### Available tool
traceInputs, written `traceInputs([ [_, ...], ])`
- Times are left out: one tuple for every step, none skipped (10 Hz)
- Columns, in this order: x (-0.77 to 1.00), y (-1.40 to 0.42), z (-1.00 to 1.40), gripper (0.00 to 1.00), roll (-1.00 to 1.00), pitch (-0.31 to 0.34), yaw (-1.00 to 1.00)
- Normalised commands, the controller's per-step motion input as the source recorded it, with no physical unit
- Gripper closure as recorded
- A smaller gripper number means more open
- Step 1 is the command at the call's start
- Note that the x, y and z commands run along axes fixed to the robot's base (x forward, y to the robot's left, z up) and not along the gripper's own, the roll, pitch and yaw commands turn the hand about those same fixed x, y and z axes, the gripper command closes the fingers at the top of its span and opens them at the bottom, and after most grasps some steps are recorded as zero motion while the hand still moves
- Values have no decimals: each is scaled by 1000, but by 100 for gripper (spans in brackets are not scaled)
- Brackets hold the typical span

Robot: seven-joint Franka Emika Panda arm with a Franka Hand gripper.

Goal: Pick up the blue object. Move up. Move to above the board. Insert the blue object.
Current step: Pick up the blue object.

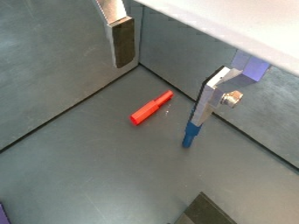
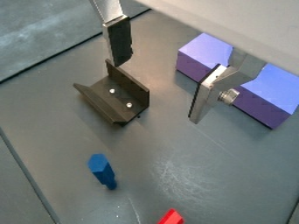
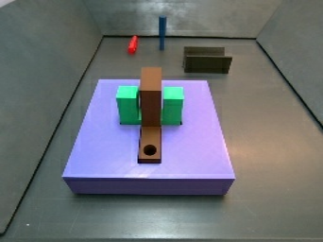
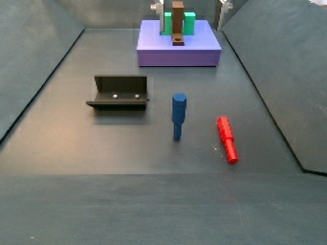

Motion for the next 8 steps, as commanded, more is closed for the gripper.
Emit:
traceInputs([
  [0, 603, -80, 0, 0, 40, -129],
  [120, 757, -280, 0, -11, 113, -214],
  [200, 726, -371, 0, -37, 147, -220],
  [283, 677, -366, 0, -64, 140, -246],
  [489, 569, -400, 0, -71, 114, -303],
  [557, 374, -389, 0, -6, 107, -291],
  [571, 234, -403, 0, -33, 67, -203],
  [491, 80, -357, 0, -50, 27, -174],
])
